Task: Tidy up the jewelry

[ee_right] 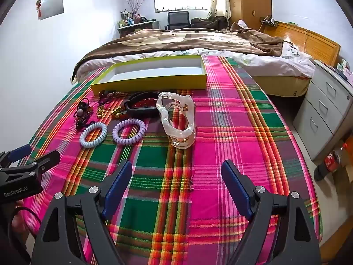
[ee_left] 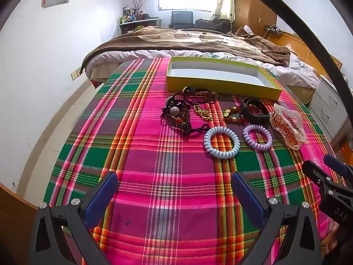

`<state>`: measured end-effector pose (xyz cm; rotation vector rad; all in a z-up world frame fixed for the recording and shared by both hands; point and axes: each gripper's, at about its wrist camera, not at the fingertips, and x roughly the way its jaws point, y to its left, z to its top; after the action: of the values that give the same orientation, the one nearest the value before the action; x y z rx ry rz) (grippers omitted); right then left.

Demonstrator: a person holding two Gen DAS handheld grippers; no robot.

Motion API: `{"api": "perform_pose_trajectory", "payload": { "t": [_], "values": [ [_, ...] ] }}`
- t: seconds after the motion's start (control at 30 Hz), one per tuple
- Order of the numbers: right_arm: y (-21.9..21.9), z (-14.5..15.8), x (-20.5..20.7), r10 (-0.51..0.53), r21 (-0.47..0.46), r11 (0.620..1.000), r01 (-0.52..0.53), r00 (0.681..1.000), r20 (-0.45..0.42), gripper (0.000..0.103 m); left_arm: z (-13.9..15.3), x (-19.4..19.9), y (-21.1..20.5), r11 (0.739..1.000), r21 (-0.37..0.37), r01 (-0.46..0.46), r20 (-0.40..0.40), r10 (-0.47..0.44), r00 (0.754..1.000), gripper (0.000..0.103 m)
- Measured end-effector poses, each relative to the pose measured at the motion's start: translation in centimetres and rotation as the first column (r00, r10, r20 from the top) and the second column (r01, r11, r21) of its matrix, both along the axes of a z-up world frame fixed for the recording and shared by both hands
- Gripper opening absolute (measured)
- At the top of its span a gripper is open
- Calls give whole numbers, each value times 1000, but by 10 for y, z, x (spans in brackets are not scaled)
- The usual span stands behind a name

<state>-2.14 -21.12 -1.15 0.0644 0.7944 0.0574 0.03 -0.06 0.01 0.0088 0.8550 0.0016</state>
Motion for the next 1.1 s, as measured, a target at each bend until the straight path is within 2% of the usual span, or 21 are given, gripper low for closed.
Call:
{"api": "perform_pose_trajectory", "payload": {
  "t": [0.13,0.3,0.5,1.1],
  "values": [
    [1,-2,0,2,-6,1000,-2,1000,-2,83,0,1,3,999,-32,7,2,-7,1000,103],
    [0,-2,8,7,-7,1000,-7,1000,7,83,-14,13,10,997,-83,2,-16,-3,1000,103],
    [5,-4,14,29,2,1000,-29,1000,9,83,-7,14,13,999,-25,-26,11,26,1000,103],
    [6,-3,14,26,6,1000,-26,1000,18,83,-1,11,14,999,-30,-17,25,18,1000,103]
  ]
}}
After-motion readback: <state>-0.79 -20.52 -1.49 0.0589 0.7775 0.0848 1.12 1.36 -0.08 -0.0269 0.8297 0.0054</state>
